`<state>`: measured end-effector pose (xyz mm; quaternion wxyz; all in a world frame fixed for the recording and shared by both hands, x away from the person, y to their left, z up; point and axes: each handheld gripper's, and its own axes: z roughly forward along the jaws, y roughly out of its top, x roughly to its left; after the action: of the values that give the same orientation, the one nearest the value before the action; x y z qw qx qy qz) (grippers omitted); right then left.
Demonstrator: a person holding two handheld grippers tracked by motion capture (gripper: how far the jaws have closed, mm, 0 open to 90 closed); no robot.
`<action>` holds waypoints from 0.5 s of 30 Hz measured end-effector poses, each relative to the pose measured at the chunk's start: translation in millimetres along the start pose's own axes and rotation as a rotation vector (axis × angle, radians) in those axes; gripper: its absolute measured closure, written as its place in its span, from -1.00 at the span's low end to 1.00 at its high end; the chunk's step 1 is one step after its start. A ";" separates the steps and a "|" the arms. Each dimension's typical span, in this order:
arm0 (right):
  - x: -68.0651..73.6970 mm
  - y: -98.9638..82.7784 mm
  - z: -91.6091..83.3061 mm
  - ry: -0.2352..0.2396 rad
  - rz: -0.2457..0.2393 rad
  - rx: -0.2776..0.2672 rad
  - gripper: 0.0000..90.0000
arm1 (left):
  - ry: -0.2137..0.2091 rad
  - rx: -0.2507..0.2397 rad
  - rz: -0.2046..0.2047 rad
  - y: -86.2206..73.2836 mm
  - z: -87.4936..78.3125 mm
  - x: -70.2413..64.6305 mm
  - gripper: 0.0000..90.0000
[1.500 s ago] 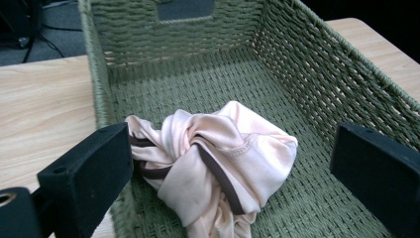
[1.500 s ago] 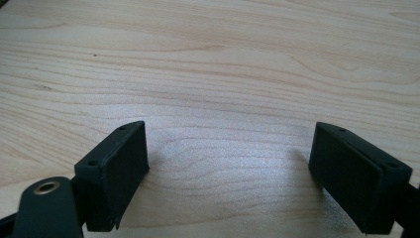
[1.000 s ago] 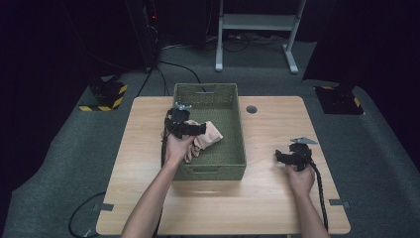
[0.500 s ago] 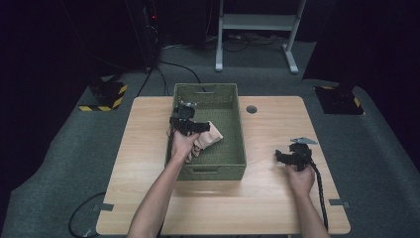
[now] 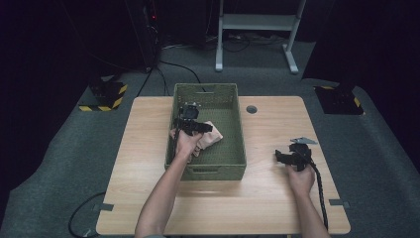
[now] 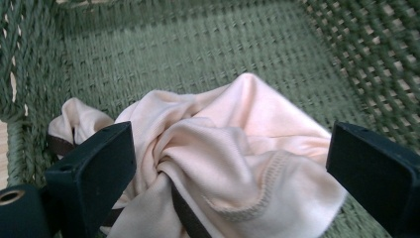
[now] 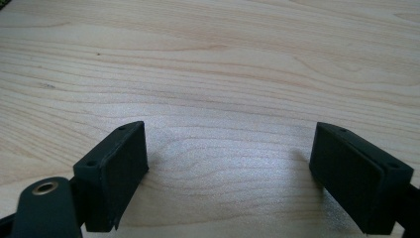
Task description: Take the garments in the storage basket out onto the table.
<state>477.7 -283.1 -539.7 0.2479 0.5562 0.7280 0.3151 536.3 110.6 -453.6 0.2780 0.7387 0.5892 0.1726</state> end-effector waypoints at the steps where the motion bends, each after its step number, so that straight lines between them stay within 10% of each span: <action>1: 0.0 0.0 0.0 0.000 0.000 0.000 -0.68 | 0.006 0.007 -0.002 -0.1 1.1 -0.2 -0.88; 15: 0.2 0.0 0.0 -0.001 0.000 0.000 -0.68 | 0.071 0.033 -0.015 0.8 10.1 -2.5 -0.65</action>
<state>477.6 -282.9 -539.7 0.2482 0.5563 0.7278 0.3149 542.2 106.0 -460.8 0.2461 0.7320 0.6072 0.1870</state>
